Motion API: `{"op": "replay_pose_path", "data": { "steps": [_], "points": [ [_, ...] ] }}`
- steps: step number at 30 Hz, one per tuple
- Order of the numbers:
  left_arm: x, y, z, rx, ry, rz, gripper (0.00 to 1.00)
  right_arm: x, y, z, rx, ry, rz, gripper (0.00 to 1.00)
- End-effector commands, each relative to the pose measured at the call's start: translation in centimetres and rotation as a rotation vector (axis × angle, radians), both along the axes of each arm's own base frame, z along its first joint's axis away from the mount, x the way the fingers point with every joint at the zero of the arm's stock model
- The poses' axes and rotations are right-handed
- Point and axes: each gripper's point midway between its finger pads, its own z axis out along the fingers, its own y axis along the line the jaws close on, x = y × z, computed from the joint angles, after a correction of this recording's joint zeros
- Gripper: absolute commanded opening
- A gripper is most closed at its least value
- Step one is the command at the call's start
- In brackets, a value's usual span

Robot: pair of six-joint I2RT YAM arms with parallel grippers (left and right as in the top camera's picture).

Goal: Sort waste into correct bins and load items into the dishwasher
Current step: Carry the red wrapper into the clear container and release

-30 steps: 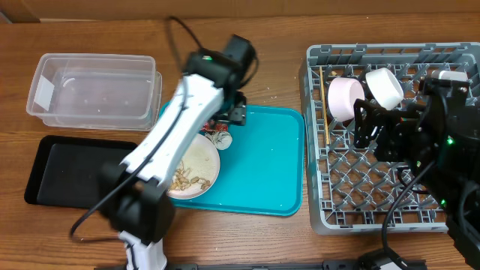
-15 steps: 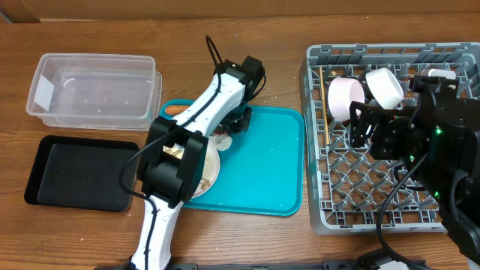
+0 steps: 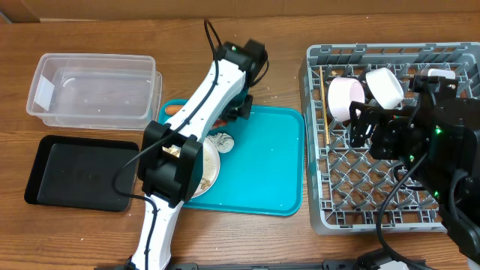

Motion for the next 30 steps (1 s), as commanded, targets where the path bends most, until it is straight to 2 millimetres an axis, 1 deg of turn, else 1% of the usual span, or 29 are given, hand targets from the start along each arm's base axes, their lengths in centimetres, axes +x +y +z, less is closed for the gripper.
{"op": "replay_pose_path", "data": {
  "steps": [1, 5, 6, 8, 11, 12, 14, 18, 21, 22, 26, 30],
  "points": [
    [1.3, 0.4, 3.6, 0.006, -0.075, 0.037, 0.04, 0.1, -0.2, 0.4, -0.005, -0.012, -0.01, 1.0],
    [1.3, 2.8, 6.9, 0.097, -0.12, 0.087, 0.04, 0.1, -0.3, 0.3, -0.01, -0.012, -0.016, 1.0],
    [1.6, 3.7, 7.8, 0.122, -0.141, 0.09, 0.04, 0.1, -0.3, 0.3, -0.01, -0.013, -0.016, 1.0],
    [2.0, 4.5, 8.9, 0.117, -0.163, 0.079, 0.04, 0.3, -0.3, 0.3, -0.01, -0.013, -0.016, 1.0],
    [2.8, 7.2, 11.0, 0.134, -0.229, 0.152, 0.04, 0.4, -0.2, 0.4, -0.009, -0.016, -0.016, 1.0],
    [2.9, 8.2, 11.6, 0.137, -0.244, 0.174, 0.04, 0.5, -0.2, 0.3, -0.01, -0.014, -0.016, 1.0],
    [3.2, 10.8, 13.0, 0.152, -0.279, 0.236, 0.04, 0.6, -0.1, 0.3, -0.01, -0.014, -0.016, 1.0],
    [3.2, 15.9, 15.0, 0.142, -0.319, 0.36, 0.04, 0.8, -0.1, 0.1, -0.012, -0.007, -0.016, 1.0],
    [2.9, 18.9, 16.2, 0.141, -0.345, 0.431, 0.04, 0.9, 0.0, 0.0, -0.013, -0.003, -0.016, 1.0],
    [2.9, 21.0, 16.9, 0.15, -0.374, 0.481, 0.04, 1.0, 0.0, 0.0, -0.014, 0.0, -0.016, 1.0],
    [4.5, 24.4, 16.9, 0.14, -0.437, 0.561, 0.04, 1.3, 0.1, -0.4, -0.017, 0.011, -0.015, 1.0],
    [5.6, 27.0, 16.5, 0.135, -0.473, 0.623, 0.04, 1.5, 0.2, -0.6, -0.02, 0.019, -0.015, 1.0]
  ]
}}
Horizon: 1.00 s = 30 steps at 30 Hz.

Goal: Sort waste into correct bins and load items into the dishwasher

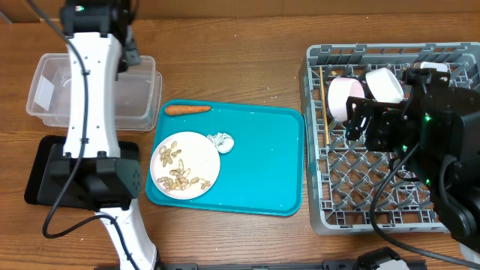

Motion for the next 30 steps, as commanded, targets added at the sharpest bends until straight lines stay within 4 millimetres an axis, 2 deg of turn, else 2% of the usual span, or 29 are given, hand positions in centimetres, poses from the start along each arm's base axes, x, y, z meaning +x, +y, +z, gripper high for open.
{"op": "replay_pose_path", "data": {
  "steps": [1, 5, 8, 10, 13, 16, 20, 23, 24, 25, 27, 30],
  "points": [
    [0.5, 2.5, 0.3, 0.002, -0.041, 0.059, 0.04, 0.2, 0.0, 0.3, -0.001, -0.01, -0.003, 1.0],
    [0.6, 1.6, -0.4, -0.081, -0.028, 0.021, 0.06, 0.2, 0.0, 0.3, -0.001, -0.01, -0.004, 1.0],
    [-0.1, 1.3, -0.6, -0.078, 0.005, 0.017, 0.24, 0.2, 0.0, 0.3, -0.001, -0.01, -0.003, 1.0],
    [-0.4, 1.2, -0.7, -0.069, 0.024, 0.012, 0.31, 0.2, 0.0, 0.3, -0.001, -0.009, -0.003, 1.0],
    [-0.8, 0.7, -0.7, -0.069, 0.042, -0.002, 0.34, 0.1, 0.0, 0.2, -0.002, -0.006, -0.003, 1.0],
    [-1.5, -1.4, -0.8, -0.101, 0.076, -0.043, 0.35, -0.1, -0.1, -0.1, -0.006, 0.008, -0.003, 1.0],
    [-2.3, -7.0, -1.2, -0.227, 0.115, -0.156, 0.29, -0.3, -0.2, -0.4, -0.012, 0.023, -0.003, 1.0],
    [-2.6, -11.8, -1.5, -0.219, 0.14, -0.27, 0.3, -0.4, -0.2, -0.5, -0.014, 0.031, -0.003, 1.0],
    [-3.5, -15.5, -2.0, -0.208, 0.176, -0.362, 0.31, -0.6, -0.2, -0.7, -0.016, 0.039, -0.003, 1.0],
    [-4.3, -17.3, -2.6, -0.198, 0.206, -0.408, 0.33, -0.6, -0.3, -0.8, -0.018, 0.045, -0.003, 1.0],
    [-5.4, -20.1, -3.9, -0.159, 0.254, -0.482, 0.36, -0.8, -0.3, -1.0, -0.022, 0.057, -0.003, 1.0],
    [-6.8, -24.0, -7.4, -0.146, 0.31, -0.58, 0.37, -1.0, -0.4, -1.3, -0.026, 0.07, -0.003, 1.0]
  ]
}}
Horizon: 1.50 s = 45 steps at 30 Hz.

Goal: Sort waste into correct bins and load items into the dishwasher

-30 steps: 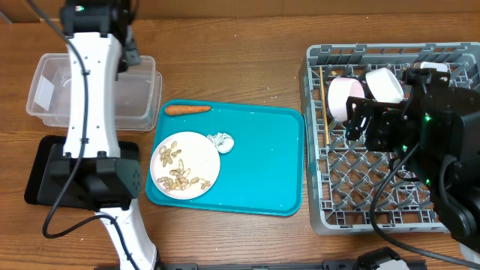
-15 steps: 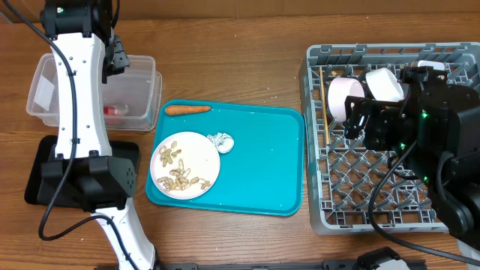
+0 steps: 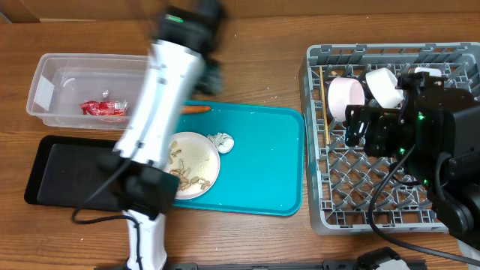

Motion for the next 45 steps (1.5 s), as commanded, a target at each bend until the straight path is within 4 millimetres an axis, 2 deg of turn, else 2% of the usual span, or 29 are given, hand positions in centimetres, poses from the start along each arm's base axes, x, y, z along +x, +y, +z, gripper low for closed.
{"op": "replay_pose_path", "data": {
  "steps": [1, 3, 5, 7, 10, 15, 19, 26, 28, 31, 33, 41, 43, 45],
  "points": [
    [-2.9, -4.9, -4.8, 0.012, 0.099, -0.151, 0.36, -0.2, -0.1, 0.3, -0.002, -0.008, -0.003, 1.0],
    [-4.5, -6.8, -7.5, 0.002, 0.154, -0.216, 0.36, -0.2, -0.1, 0.3, -0.003, -0.006, -0.003, 1.0],
    [-5.8, -7.6, -9.8, 0.02, 0.187, -0.251, 0.36, -0.3, -0.1, 0.2, -0.004, -0.003, -0.003, 1.0],
    [-6.4, -7.6, -11.5, 0.059, 0.193, -0.272, 0.37, -0.3, -0.2, 0.2, -0.004, -0.001, -0.003, 1.0],
    [-6.7, -7.3, -14.0, 0.078, 0.194, -0.288, 0.43, -0.3, -0.2, 0.2, -0.004, -0.001, -0.003, 1.0],
    [-6.4, -5.0, -16.7, 0.148, 0.176, -0.271, 0.48, -0.4, -0.2, 0.0, -0.007, 0.007, -0.003, 1.0],
    [-5.3, -4.7, -16.9, 0.134, 0.146, -0.276, 0.49, -0.4, -0.2, 0.0, -0.007, 0.008, -0.002, 1.0],
    [-5.2, -6.3, -18.3, 0.045, 0.148, -0.333, 0.3, -0.4, -0.2, 0.0, -0.008, 0.008, -0.003, 1.0],
    [-5.2, -6.5, -18.6, 0.036, 0.147, -0.333, 0.17, -0.5, -0.2, -0.1, -0.009, 0.011, -0.003, 1.0],
    [-5.0, -6.5, -17.8, 0.037, 0.148, -0.332, 0.04, -0.5, -0.2, -0.1, -0.01, 0.015, -0.003, 1.0],
    [-4.7, -6.6, -16.7, 0.037, 0.147, -0.329, 0.04, -0.6, -0.2, -0.1, -0.01, 0.015, -0.003, 1.0],
    [-0.9, -7.3, -6.9, -0.003, 0.026, -0.285, 0.04, -0.6, -0.3, -0.2, -0.011, 0.019, -0.003, 1.0],
    [0.0, -5.5, -4.6, 0.047, -0.021, -0.221, 0.04, -0.7, -0.3, -0.3, -0.012, 0.022, -0.003, 1.0],
    [0.9, -2.5, -2.4, 0.124, -0.064, -0.12, 0.04, -0.7, -0.3, -0.3, -0.013, 0.024, -0.003, 1.0]
  ]
}}
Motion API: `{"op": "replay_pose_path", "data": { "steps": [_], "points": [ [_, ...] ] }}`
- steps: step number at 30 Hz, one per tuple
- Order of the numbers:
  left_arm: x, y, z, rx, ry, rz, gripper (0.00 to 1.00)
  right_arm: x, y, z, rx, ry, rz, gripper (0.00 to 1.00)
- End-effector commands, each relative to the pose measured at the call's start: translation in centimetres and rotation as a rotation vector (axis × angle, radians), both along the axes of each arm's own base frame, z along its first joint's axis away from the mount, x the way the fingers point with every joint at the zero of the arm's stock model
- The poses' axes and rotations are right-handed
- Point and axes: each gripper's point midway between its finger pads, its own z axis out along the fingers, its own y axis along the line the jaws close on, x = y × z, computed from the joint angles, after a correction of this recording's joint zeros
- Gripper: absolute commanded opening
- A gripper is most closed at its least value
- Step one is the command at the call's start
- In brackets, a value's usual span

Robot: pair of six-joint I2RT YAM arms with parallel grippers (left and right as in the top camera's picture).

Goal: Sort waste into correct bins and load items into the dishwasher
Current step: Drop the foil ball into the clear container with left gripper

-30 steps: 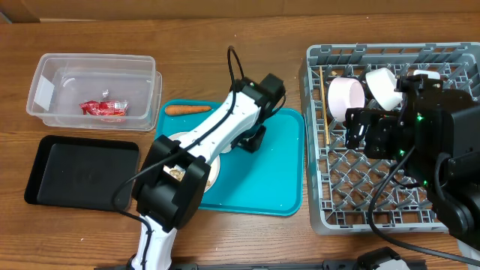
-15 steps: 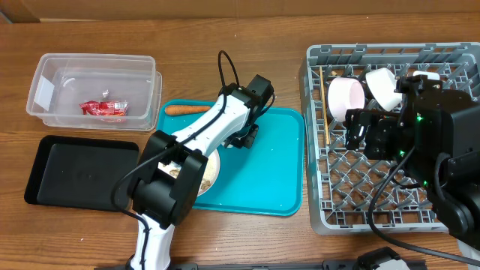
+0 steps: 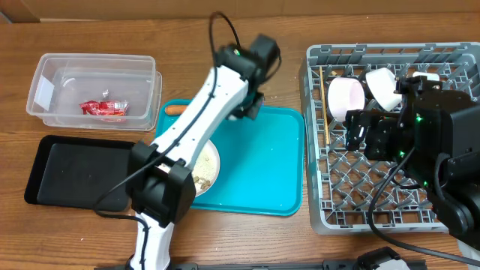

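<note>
My left arm stretches from the front edge over the teal tray (image 3: 277, 172). Its gripper (image 3: 250, 105) hangs at the tray's back edge, and the wrist hides the fingers. An orange carrot (image 3: 173, 109) peeks out at the tray's back left corner. The white plate of food scraps (image 3: 208, 166) is half covered by the arm, and the crumpled tissue is hidden. A red wrapper (image 3: 103, 109) lies in the clear bin (image 3: 45, 90). My right gripper (image 3: 360, 129) hovers open over the grey dish rack (image 3: 315, 187), below a pink bowl (image 3: 346, 97).
A black tray (image 3: 71, 174) lies front left, beside the teal tray. The rack also holds a white cup (image 3: 381, 86) and chopsticks (image 3: 324, 105) along its left side. The right arm's bulk covers the rack's right half.
The left gripper was between the clear bin and the tray's back left corner; now it is further right, over the tray's back edge, covering the tissue. The right arm has barely moved.
First the left gripper was down at the tray's back, near the carrot and tissue. Then it was over the clear bin. A moment later a red wrapper lay in that bin with the arm nearer the tray. Now the gripper is back over the tray.
</note>
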Motion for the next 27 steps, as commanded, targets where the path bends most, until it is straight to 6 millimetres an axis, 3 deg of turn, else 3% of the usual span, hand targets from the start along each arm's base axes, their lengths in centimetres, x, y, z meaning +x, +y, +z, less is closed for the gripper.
{"op": "replay_pose_path", "data": {
  "steps": [1, 3, 7, 13, 15, 17, 22, 27],
  "points": [
    [2.6, 5.9, 4.5, 0.12, -0.141, 0.203, 0.04, -0.1, -0.1, 0.4, 0.0, -0.011, -0.002, 1.0],
    [3.2, 9.9, 5.6, 0.184, -0.177, 0.325, 0.04, -0.1, -0.1, 0.4, 0.0, -0.011, -0.002, 1.0],
    [4.1, 15.7, 4.9, 0.145, -0.154, 0.538, 0.04, -0.1, -0.1, 0.4, 0.0, -0.011, -0.002, 1.0],
    [6.4, 19.7, 3.8, -0.117, -0.126, 0.693, 0.04, -0.1, -0.1, 0.4, 0.0, -0.011, -0.002, 1.0],
    [6.9, 20.8, 3.9, -0.144, -0.138, 0.719, 0.12, -0.1, -0.1, 0.4, 0.0, -0.011, -0.002, 1.0],
    [6.8, 20.9, 3.8, -0.171, -0.126, 0.725, 0.25, -0.1, -0.1, 0.3, 0.0, -0.011, -0.002, 1.0],
    [6.4, 19.0, 3.6, -0.196, -0.086, 0.634, 0.34, -0.1, -0.1, 0.3, -0.001, -0.01, -0.002, 1.0],
    [6.5, 13.6, 3.7, -0.212, -0.074, 0.414, 0.34, 0.2, 0.0, 0.0, -0.005, 0.003, -0.002, 1.0]
  ]
}}
